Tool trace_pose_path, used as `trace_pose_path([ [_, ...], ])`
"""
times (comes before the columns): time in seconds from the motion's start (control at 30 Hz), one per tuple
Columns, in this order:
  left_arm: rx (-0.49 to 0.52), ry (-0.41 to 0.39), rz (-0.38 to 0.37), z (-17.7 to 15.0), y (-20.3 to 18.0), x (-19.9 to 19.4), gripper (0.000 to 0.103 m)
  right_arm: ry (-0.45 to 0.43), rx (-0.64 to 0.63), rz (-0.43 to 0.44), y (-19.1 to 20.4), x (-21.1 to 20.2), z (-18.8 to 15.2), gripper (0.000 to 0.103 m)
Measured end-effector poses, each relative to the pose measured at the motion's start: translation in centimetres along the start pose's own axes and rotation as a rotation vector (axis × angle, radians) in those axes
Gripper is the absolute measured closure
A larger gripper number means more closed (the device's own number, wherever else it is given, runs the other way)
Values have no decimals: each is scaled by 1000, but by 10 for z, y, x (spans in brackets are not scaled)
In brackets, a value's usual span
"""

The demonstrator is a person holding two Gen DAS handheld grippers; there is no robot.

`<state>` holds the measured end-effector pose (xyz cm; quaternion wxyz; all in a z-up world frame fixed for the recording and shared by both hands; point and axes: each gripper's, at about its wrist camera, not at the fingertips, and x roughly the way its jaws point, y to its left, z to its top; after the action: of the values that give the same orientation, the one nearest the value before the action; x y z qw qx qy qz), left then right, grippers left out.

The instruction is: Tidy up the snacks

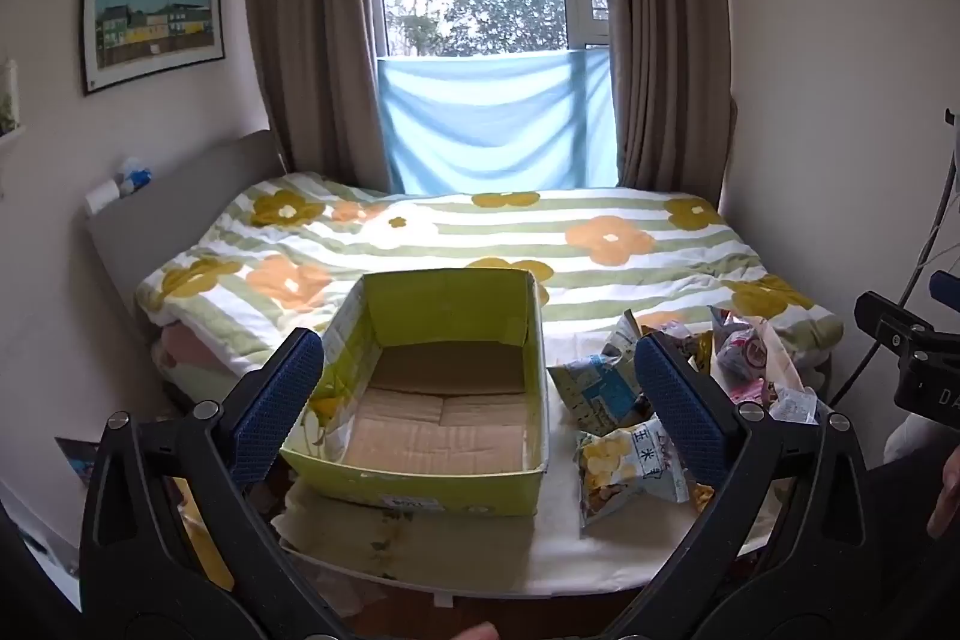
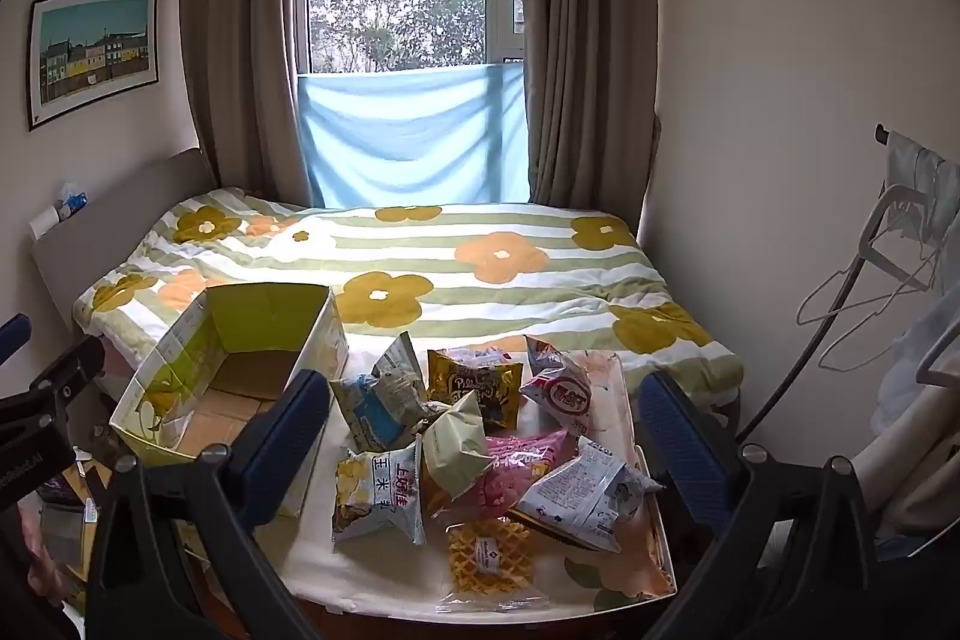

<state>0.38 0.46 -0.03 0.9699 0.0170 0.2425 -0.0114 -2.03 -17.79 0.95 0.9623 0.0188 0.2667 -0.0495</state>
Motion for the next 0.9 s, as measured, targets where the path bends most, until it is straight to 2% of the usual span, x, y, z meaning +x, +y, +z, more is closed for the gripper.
trace_pose_path([
  [0.17, 6, -36, 4, -1, -1, -6, 0, 6, 1, 1, 0, 1, 0, 0],
  [0.9, 12, -8, 13, -3, -6, -2, 0, 5, 1, 0, 0, 1, 0, 0],
])
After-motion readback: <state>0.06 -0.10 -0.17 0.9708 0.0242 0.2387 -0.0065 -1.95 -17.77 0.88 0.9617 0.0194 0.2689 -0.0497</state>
